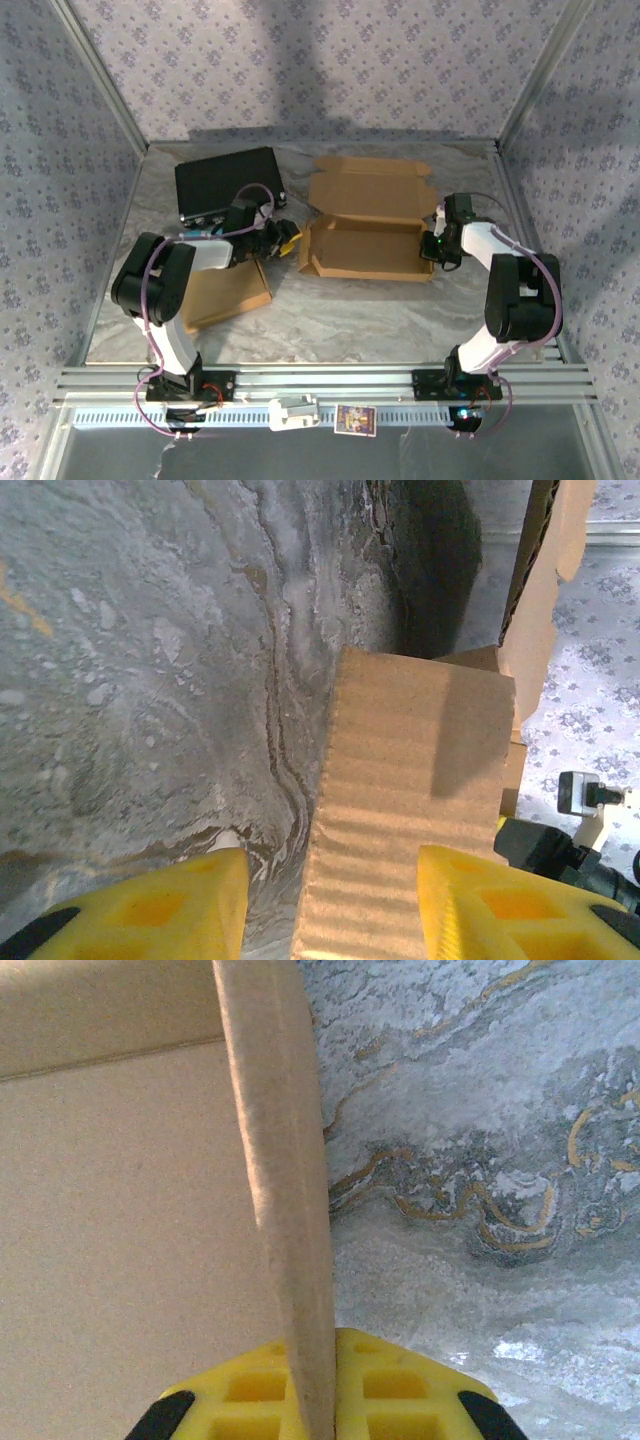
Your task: Fold the paper box
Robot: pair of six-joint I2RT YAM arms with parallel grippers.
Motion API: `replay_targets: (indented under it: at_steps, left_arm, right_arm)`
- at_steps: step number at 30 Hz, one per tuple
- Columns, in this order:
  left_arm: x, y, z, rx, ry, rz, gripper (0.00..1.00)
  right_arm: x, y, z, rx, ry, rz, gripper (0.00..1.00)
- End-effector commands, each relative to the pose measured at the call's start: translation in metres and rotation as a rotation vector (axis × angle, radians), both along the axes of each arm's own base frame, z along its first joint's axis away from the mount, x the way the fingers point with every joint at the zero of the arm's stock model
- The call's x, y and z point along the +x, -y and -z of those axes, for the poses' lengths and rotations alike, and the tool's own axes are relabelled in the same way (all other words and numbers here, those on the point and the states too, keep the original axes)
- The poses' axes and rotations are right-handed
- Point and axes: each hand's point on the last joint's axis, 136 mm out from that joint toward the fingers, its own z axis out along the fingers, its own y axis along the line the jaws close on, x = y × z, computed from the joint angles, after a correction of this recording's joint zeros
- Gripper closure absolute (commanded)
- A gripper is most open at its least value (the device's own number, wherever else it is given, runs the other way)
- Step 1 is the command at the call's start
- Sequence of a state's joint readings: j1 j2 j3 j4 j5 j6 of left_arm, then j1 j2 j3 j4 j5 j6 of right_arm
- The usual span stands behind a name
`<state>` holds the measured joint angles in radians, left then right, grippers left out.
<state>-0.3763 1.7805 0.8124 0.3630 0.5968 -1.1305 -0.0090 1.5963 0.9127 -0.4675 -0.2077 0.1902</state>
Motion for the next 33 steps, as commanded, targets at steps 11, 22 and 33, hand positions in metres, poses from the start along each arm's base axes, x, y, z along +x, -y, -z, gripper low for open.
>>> replay_targets:
  at_steps: [11,22,33]
  left_arm:
    - [0.014,0.037,-0.032,-0.116,0.093,-0.006,0.57]
    - [0.008,0.045,-0.054,-0.105,0.137,-0.015,0.58]
    - [0.011,0.058,-0.057,-0.149,0.126,0.015,0.6]
  right_arm:
    - [0.01,-0.004,-0.005,0.032,0.006,-0.005,1.0]
    - [0.012,0.0,-0.002,0.008,-0.005,0.006,1.0]
    - [0.017,-0.004,-0.003,-0.005,0.003,-0.01,1.0]
